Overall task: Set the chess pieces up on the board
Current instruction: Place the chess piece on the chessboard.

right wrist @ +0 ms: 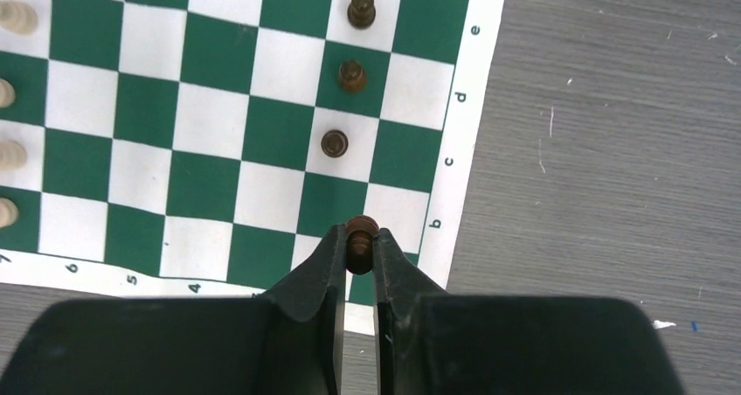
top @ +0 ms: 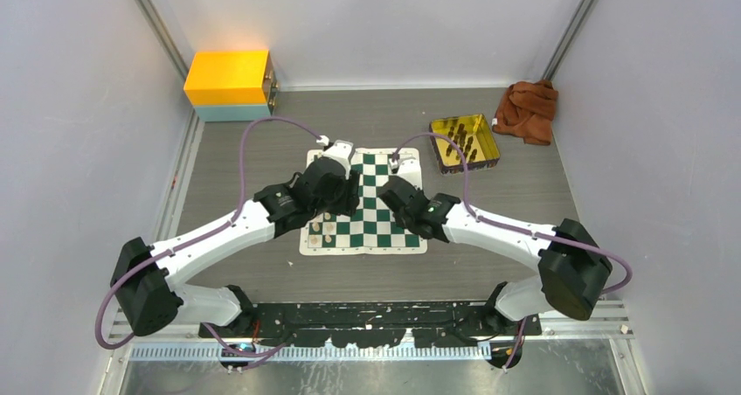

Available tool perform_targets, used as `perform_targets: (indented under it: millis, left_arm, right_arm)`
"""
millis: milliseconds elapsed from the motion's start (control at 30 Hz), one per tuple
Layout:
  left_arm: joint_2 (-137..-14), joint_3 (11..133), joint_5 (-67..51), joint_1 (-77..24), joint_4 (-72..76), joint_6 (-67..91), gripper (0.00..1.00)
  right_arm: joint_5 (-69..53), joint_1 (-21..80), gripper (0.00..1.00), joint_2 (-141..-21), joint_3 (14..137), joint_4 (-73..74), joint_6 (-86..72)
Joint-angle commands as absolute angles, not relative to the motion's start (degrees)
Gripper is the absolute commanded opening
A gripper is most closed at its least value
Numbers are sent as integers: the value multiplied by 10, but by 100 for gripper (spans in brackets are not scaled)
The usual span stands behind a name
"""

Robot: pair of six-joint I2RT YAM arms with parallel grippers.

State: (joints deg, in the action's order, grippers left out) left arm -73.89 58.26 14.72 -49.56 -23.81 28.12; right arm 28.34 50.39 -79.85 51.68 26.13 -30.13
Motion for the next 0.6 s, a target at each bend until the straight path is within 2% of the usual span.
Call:
perform_targets:
  millis: [0, 567]
  left_arm:
    - [-714, 581, 147, -492, -212, 285, 51]
    - [-715, 584, 152, -492, -218, 278, 51]
  right_arm:
    - [325, 526, 1, -800, 506, 217, -334]
    - [281, 544, 1, -892, 544, 217, -389]
